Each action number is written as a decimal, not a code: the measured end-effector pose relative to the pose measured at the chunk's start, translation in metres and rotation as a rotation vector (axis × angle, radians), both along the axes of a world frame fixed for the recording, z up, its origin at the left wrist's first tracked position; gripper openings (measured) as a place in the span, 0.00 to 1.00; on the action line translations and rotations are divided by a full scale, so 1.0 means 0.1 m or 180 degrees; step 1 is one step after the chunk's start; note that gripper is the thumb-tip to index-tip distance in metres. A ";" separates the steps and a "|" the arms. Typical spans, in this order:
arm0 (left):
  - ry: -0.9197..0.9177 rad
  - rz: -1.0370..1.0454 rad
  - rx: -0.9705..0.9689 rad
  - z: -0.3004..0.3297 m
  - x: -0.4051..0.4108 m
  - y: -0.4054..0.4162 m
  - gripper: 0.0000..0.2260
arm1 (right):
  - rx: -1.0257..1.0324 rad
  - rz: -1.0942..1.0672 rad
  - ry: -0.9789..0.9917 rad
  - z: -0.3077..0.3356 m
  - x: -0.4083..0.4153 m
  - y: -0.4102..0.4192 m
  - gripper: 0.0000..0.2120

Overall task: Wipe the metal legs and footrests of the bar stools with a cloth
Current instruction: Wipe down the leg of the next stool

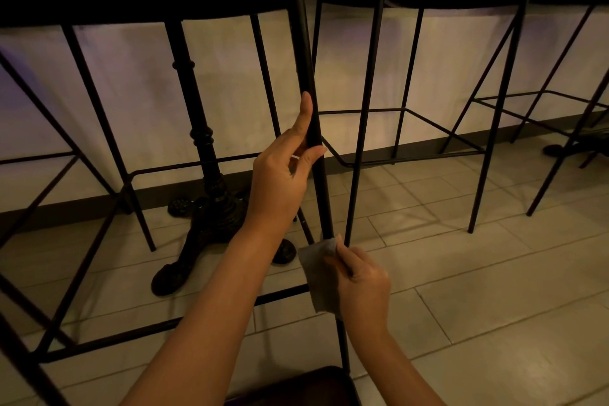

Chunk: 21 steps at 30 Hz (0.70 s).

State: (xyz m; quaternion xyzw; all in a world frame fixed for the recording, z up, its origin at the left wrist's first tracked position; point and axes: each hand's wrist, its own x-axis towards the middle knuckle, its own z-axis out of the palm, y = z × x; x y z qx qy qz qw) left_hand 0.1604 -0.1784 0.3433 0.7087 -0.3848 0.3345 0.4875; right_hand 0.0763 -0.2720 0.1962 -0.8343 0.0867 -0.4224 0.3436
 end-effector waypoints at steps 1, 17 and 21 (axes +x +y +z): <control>-0.0011 0.0018 -0.0010 0.00 0.00 0.00 0.29 | 0.0017 -0.0009 -0.0005 0.01 0.01 -0.01 0.14; -0.0300 0.0123 0.0159 -0.44 -0.02 -0.03 0.31 | -0.0055 0.0008 -0.0214 0.01 0.04 0.00 0.12; -0.0276 0.0116 0.0115 -0.46 -0.04 -0.04 0.31 | -0.0104 -0.0050 -0.0151 0.00 0.03 -0.02 0.11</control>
